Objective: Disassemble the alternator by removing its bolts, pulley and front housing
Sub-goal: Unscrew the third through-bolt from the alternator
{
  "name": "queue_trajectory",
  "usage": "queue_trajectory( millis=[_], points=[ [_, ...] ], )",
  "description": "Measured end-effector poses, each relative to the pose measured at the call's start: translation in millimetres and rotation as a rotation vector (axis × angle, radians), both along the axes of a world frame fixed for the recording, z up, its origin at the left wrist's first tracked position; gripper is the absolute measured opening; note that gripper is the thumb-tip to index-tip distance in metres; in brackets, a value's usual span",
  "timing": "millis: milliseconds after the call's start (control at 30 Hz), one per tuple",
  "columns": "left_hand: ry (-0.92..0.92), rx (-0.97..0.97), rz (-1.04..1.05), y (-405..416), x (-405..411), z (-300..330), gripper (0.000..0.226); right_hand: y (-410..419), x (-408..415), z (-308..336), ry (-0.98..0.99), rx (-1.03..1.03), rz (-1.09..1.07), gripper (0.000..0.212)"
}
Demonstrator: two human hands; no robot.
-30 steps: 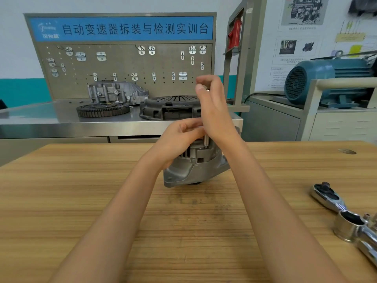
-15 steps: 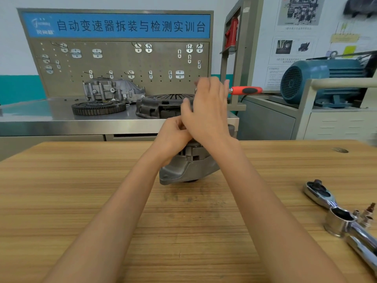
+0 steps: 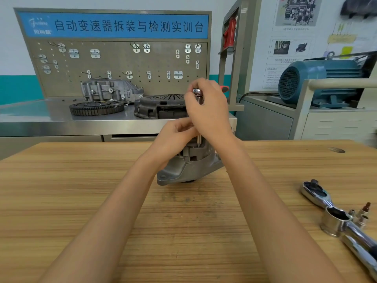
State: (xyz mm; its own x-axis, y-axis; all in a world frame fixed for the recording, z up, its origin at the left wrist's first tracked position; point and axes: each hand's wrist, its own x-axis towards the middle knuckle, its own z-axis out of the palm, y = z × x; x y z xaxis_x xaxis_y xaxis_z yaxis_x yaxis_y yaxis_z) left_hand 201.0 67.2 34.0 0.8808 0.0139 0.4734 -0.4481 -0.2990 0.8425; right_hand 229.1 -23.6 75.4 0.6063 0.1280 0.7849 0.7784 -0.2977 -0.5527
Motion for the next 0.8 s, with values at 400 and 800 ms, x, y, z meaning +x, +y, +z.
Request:
queue_trajectory(
  millis=[400, 800],
  points=[
    [0.036, -0.077, -0.01, 4.6, 1.1, 0.2, 0.015, -2.2, -0.5, 0.7, 0.28, 0.383, 0.45, 0.028],
    [-0.027, -0.027, 0.195, 1.0, 4.6, -1.2, 0.031, 17.2, -11.4, -12.6, -0.079, -0.082, -0.293, 0.036]
  ],
)
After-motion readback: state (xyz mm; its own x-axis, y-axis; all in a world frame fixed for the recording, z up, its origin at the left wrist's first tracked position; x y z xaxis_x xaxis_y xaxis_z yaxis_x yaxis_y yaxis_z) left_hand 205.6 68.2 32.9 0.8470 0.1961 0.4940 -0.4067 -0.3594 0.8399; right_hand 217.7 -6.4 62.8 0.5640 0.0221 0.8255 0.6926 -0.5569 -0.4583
